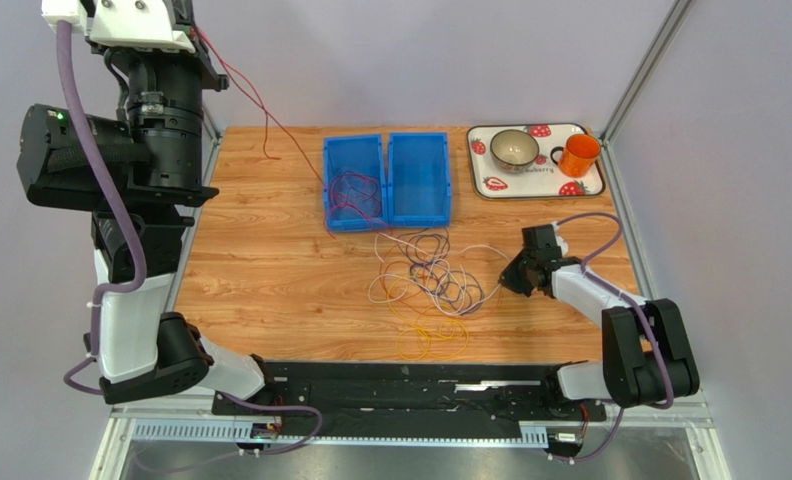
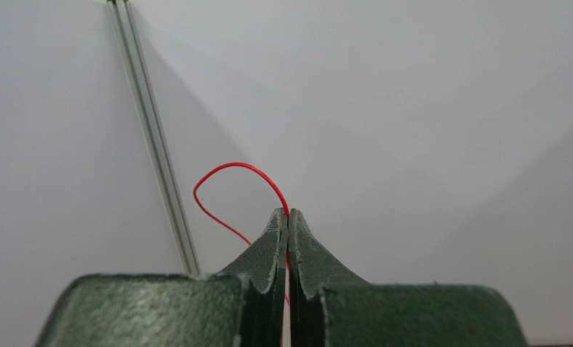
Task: Untangle the cables
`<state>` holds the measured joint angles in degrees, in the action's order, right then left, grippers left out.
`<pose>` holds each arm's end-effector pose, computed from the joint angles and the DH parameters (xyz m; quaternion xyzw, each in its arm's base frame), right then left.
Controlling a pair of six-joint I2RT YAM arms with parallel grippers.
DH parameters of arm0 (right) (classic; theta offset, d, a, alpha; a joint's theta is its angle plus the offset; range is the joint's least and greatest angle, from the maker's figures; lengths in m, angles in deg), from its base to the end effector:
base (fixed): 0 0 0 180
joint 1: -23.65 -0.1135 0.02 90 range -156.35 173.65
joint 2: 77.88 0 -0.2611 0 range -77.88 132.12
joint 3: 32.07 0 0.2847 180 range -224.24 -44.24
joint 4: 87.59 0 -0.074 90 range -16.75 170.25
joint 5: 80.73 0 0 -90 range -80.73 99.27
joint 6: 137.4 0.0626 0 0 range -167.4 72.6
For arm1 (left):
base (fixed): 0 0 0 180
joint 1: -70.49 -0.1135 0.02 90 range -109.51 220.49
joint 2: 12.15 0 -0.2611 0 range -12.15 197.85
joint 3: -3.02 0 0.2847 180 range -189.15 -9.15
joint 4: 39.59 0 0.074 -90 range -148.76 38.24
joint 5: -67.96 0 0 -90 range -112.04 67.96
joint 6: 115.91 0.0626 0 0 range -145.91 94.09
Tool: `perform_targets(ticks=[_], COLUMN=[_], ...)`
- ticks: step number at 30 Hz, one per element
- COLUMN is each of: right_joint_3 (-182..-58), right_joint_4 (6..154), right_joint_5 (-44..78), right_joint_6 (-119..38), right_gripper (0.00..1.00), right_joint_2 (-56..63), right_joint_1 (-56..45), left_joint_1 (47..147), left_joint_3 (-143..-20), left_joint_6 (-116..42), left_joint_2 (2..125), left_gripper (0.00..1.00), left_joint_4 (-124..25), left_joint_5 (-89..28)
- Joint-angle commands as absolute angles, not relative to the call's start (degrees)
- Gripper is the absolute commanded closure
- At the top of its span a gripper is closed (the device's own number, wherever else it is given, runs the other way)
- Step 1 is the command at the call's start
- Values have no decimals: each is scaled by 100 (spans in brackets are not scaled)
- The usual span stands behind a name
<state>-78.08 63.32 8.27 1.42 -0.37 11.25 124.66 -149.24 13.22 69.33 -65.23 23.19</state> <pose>0.2672 0.0576 0.1007 0.3044 0.9181 0.1220 0.2228 0.1287 -0.1024 0.7243 0.0121 0.5003 0.0338 0.8651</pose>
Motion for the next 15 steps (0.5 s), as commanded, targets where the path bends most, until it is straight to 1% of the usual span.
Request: perform_targets(ticks=[1,5,6,7,8,9,10,12,13,15], right_joint_3=[-7887,-7913,-7948,-8018,-8219,-8316,-8439,-8729,-8783,-8914], right_joint_4=[6162,6222,6275,6293,6407,6399,6355,5996,5890,5609], right_joint_5=[803,830,1152,1277,1478,1689,1735,1465,1402,1244], right_joint_6=[332,411,376,149,-18,-159,-352,-713,-792,-925], right_gripper=[100,100,100,97,91,78,53,36,27,25], right_joint_2=[-71,-11,33,104,183,201,184,18,-53,-298], right_joint_1=[1986,2671,2777,2778,2752,2586,2445,1920,1769,1427], left_joint_1=[12349,12287,12278,12252,12252,12252,12252,12252,12252,12252], left_joint_3=[-14854,-14503,-14398,-14179,-14073,-13976,-13766,-13467,-13065,-12632], left_joint_6=[1619,1436,1365,1164,1023,882,524,127,-102,-726], left_joint_2=[6784,6591,6555,6477,6458,6441,6432,6397,6345,6309], left_gripper=[100,100,100,100,100,100,100,100,100,100], left_joint_4=[-6292,-6274,-6292,-6344,-6423,-6511,-6747,-6915,-7047,-7127], left_joint_5=[2498,2506,2489,2472,2454,2402,2392,2314,2261,2156])
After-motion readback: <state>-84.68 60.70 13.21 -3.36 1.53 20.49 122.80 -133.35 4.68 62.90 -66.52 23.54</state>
